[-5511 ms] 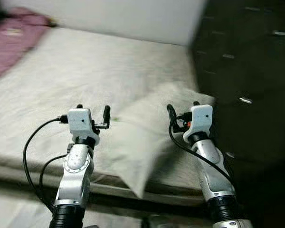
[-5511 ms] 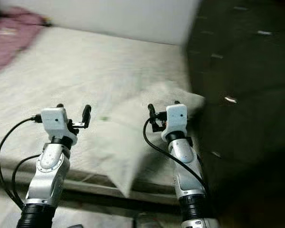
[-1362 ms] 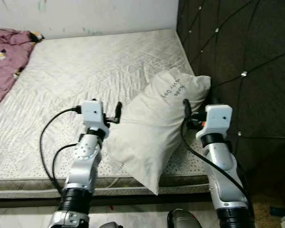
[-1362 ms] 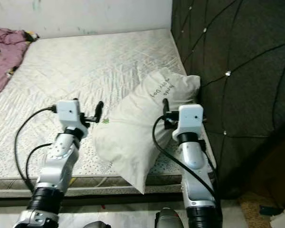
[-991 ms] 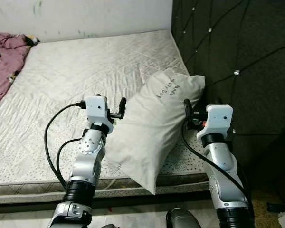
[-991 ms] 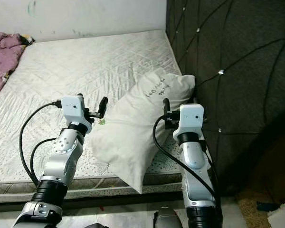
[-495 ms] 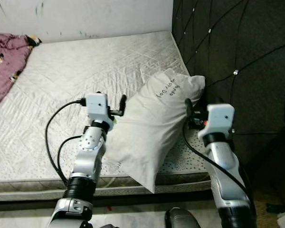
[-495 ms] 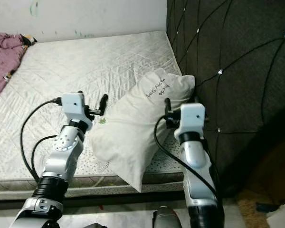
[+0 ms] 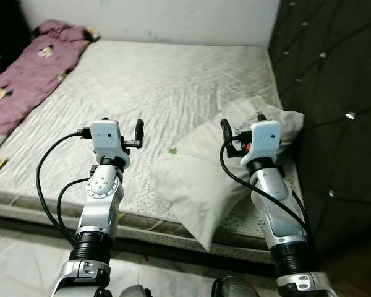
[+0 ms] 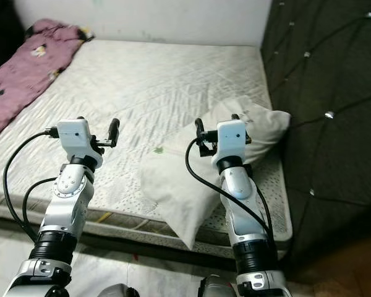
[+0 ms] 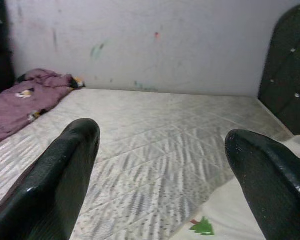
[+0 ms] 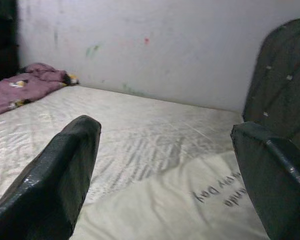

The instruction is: Clean up the room

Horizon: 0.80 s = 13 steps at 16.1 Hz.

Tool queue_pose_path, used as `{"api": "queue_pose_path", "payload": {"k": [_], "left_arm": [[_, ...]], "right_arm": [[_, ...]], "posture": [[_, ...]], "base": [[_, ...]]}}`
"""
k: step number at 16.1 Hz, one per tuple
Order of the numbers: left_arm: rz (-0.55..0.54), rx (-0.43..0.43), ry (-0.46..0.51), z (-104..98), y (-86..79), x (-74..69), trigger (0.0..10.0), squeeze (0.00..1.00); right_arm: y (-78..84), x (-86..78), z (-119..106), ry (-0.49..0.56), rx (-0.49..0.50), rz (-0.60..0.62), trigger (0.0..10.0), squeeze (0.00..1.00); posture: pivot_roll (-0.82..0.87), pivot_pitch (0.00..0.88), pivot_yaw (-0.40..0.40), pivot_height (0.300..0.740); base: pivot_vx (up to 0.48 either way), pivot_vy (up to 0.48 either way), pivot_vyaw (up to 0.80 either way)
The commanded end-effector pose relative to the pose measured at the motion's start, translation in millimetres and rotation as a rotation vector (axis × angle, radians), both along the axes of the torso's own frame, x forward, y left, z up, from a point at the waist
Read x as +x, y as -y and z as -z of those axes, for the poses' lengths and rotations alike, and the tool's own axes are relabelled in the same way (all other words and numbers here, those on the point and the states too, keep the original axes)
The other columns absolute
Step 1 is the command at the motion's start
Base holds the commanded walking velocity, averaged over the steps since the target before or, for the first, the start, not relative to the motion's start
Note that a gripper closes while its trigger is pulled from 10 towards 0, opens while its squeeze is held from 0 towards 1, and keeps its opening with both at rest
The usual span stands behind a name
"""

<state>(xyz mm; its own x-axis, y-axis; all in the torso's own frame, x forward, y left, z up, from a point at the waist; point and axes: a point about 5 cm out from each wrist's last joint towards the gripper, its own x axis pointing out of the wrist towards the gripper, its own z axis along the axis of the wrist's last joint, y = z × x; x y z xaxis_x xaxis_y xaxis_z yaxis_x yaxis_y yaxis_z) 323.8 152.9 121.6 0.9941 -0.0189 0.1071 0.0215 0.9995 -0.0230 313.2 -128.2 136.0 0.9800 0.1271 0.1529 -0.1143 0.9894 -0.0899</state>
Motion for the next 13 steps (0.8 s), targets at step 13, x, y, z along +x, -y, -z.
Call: {"api": "queue_pose_path", "payload": {"k": [13], "left_arm": [[0.052, -0.022, 0.042, -10.2, 9.6, 6.1, 10.0, 0.00]], "right_arm": [[4.6, 6.0, -4.3, 0.025, 0.019, 0.003, 10.0, 0.00]], "posture": [[-0.11, 0.000, 0.022, 0.740]], "base": [[0.000, 0.000, -0.37]]}}
